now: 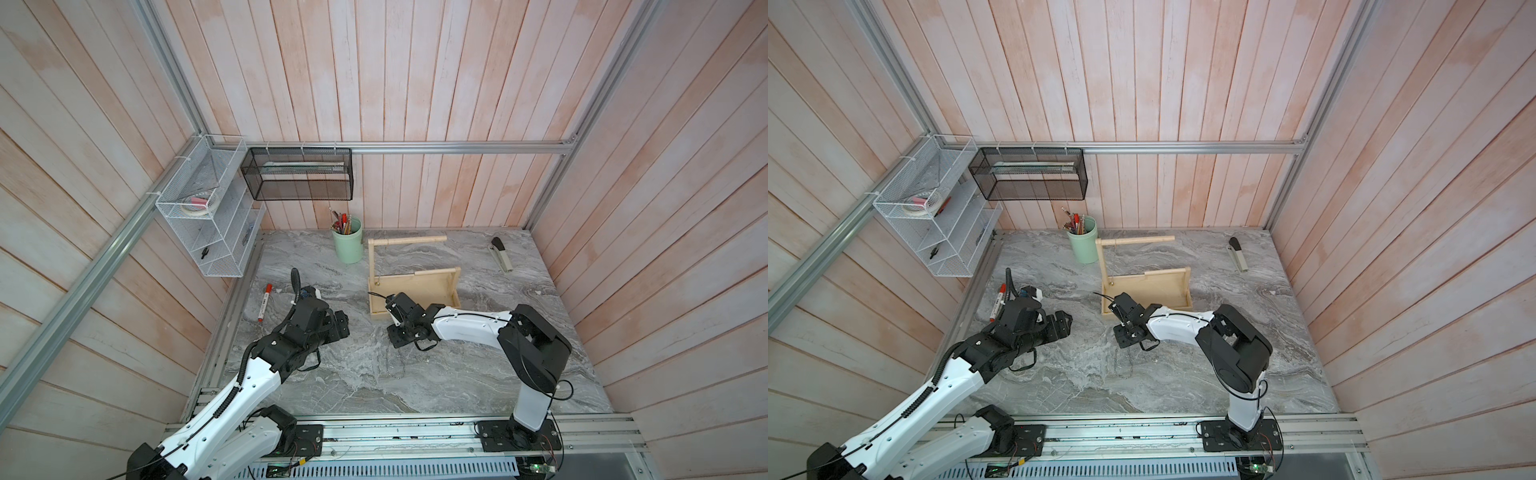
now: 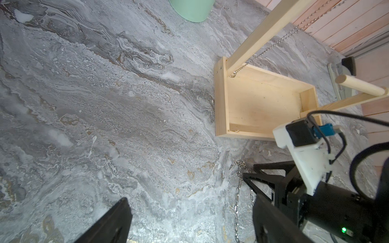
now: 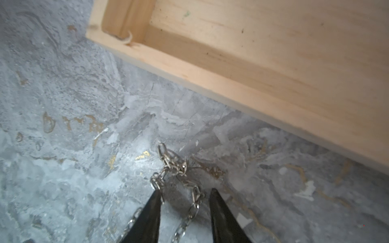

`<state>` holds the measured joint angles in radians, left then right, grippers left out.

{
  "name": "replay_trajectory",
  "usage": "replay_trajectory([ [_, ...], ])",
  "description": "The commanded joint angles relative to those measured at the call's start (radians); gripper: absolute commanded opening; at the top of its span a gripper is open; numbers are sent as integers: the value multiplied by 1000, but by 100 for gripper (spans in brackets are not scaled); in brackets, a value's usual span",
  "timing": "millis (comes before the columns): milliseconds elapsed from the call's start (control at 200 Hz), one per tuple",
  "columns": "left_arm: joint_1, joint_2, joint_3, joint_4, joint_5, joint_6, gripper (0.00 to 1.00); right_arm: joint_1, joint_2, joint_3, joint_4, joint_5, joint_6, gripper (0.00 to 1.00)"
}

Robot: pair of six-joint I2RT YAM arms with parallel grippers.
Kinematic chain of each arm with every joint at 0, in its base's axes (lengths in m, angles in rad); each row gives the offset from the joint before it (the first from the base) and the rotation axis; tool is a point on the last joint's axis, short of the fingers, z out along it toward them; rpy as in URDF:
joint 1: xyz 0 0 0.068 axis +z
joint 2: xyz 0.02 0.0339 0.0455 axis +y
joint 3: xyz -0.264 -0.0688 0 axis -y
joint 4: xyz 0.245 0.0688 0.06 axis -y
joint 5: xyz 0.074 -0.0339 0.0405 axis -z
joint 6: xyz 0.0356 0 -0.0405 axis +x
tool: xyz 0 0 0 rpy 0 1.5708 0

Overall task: Hang the necklace on the jewelry display stand
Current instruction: Pick up the necklace from the center of the board.

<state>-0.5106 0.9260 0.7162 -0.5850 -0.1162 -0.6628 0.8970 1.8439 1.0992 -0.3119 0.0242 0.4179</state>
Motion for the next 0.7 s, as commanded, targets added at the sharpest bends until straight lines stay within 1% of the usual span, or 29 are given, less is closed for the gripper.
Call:
replay_trajectory([
  [0, 1, -12, 10, 3, -33, -15, 93, 6, 27, -5, -73, 7, 7, 39],
  [105, 1, -11, 5, 14, -33, -17, 93, 6, 53, -8, -86, 15, 4, 34],
  [130, 1, -10, 5, 14, -33, -17, 93, 6, 61, -6, -92, 15, 4, 30],
  [180, 1, -9, 4, 11, -34, -17, 93, 7, 83, 2, -106, 12, 0, 27],
  [290, 3, -12, 2, 3, -49, -15, 93, 19, 116, 23, -148, 27, -12, 9],
  [400, 6, -10, 4, -2, -62, -11, 93, 28, 108, 23, -158, 26, -16, 1],
  [540, 7, -11, 10, -6, -70, -9, 93, 28, 77, 49, -208, 60, -22, 0],
  [695, 7, -11, 6, -4, -80, -14, 93, 28, 27, 121, -274, 110, -40, 0],
])
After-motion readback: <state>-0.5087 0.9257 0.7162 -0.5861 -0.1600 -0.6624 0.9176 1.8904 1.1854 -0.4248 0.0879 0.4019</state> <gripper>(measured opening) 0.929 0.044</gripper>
